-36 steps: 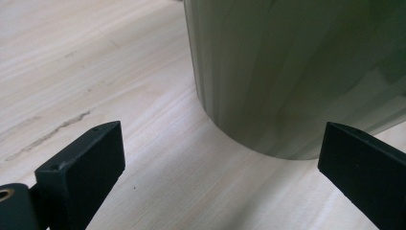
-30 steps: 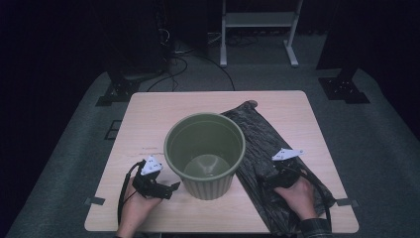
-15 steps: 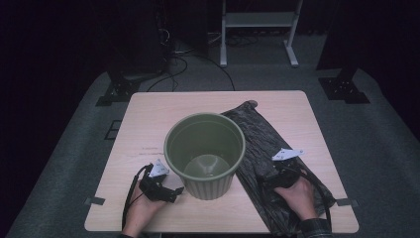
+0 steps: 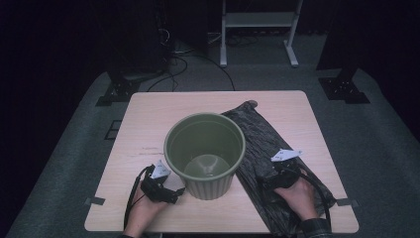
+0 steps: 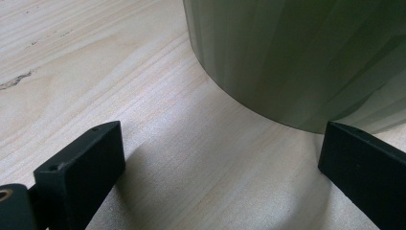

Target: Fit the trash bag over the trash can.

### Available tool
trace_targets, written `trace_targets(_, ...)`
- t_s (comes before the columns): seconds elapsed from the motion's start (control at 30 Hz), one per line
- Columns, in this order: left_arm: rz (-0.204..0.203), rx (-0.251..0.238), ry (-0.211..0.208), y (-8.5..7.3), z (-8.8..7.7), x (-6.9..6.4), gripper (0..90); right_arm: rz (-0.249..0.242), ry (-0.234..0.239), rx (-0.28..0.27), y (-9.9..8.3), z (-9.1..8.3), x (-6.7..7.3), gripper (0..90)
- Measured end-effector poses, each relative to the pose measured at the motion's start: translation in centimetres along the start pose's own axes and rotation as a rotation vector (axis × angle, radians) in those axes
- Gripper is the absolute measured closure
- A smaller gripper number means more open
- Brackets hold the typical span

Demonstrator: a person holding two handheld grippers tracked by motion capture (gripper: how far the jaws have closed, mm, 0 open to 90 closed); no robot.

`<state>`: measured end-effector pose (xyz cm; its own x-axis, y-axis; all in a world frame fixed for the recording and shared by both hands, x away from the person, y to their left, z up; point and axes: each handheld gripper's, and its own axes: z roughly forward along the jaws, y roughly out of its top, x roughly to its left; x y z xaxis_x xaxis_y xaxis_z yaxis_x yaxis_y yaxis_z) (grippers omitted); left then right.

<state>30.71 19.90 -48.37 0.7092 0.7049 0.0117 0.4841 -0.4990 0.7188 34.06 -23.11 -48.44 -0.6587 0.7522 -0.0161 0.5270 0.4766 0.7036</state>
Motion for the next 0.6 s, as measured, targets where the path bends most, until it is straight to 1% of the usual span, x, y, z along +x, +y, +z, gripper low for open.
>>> trace_targets(0.1, 0.000, 0.000, 0.000, 0.0, 0.0, 0.0, 0.6, -0.003, -0.005, 0.003, 0.1, -0.2, -0.2, 1.1)
trace_targets(0.13, 0.000, 0.000, 0.000, 0.0, 0.0, 0.0, 0.6, 0.014, -0.014, 0.002, 0.1, -0.5, -0.4, 1.1)
trace_targets(0.23, 0.000, 0.000, 0.000, 0.0, 0.0, 0.0, 0.6, 0.040, -0.032, -0.002, 0.0, -1.0, -1.2, 1.1)
trace_targets(0.27, 0.000, 0.000, 0.000, 0.0, 0.0, 0.0, 0.6, 0.046, -0.039, -0.004, -0.1, -1.3, -1.6, 1.1)
trace_targets(0.3, 0.000, 0.000, 0.000, 0.0, 0.0, 0.0, 0.6, 0.046, -0.039, -0.004, -0.1, -1.3, -1.6, 1.1)
trace_targets(0.33, 0.000, 0.000, 0.000, 0.0, 0.0, 0.0, 0.6, 0.062, -0.049, -0.017, -0.2, -1.8, -2.2, 1.1)
trace_targets(0.4, 0.000, 0.000, 0.000, 0.0, 0.0, 0.0, 0.5, 0.073, -0.060, -0.028, -0.4, -2.4, -2.7, 1.1)
trace_targets(0.43, 0.000, 0.000, 0.000, 0.0, 0.0, 0.0, 0.5, 0.073, -0.060, -0.028, -0.4, -2.4, -2.7, 1.1)
trace_targets(0.47, 0.000, 0.000, 0.000, 0.0, 0.0, 0.0, 0.6, 0.091, -0.070, -0.030, -0.7, -2.8, -3.4, 1.1)
trace_targets(0.5, 0.000, 0.000, 0.000, 0.0, 0.0, 0.0, 0.6, 0.091, -0.070, -0.030, -0.7, -2.8, -3.4, 1.1)
trace_targets(0.53, 0.000, 0.000, 0.000, 0.0, 0.0, 0.0, 0.5, 0.111, -0.086, -0.033, -1.0, -3.2, -4.1, 1.1)
trace_targets(0.6, 0.000, 0.000, 0.000, 0.0, 0.0, 0.0, 0.5, 0.129, -0.103, -0.031, -1.5, -3.6, -4.9, 1.1)
